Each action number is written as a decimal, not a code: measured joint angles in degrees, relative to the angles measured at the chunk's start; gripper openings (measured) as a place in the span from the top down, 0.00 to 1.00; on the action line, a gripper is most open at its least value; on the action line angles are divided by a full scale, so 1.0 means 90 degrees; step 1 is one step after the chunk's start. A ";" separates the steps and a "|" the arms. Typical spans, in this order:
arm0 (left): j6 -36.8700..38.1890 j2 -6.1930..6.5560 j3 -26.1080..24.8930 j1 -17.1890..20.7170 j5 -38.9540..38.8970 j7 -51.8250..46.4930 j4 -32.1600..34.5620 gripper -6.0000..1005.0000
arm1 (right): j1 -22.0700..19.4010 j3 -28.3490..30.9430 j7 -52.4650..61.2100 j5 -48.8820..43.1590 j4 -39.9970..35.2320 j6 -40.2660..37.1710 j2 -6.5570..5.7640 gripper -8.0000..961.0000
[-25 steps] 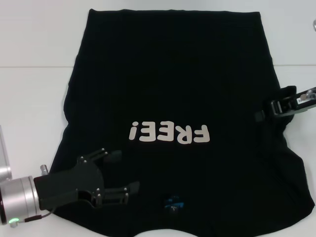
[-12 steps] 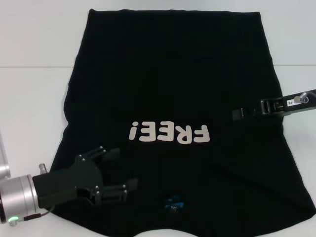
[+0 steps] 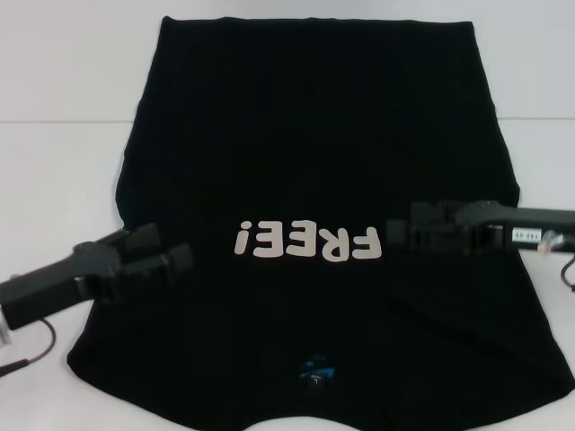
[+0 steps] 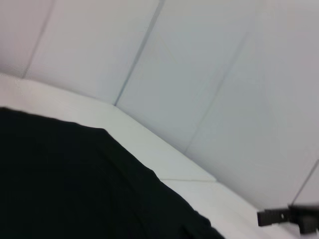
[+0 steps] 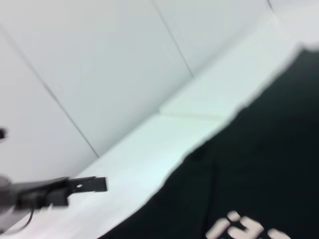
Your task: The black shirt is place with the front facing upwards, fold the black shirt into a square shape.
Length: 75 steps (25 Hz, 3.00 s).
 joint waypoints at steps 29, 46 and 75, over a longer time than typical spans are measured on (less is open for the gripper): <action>0.0536 0.1456 0.0076 -0.0250 0.2991 -0.6534 0.0532 0.06 | -0.0660 -0.0299 -0.7696 0.1298 0.3041 -0.0067 0.0322 0.10; -0.0098 0.1334 0.0263 -0.0294 0.3096 -0.6502 0.0129 0.06 | -0.0768 -0.0765 -0.7853 0.1303 0.3099 0.0195 0.0326 0.10; -0.0386 0.1077 0.0379 -0.0622 0.3099 -0.6786 0.0002 0.06 | -0.0809 -0.0831 -0.7811 0.1305 0.3109 0.0102 0.0312 0.10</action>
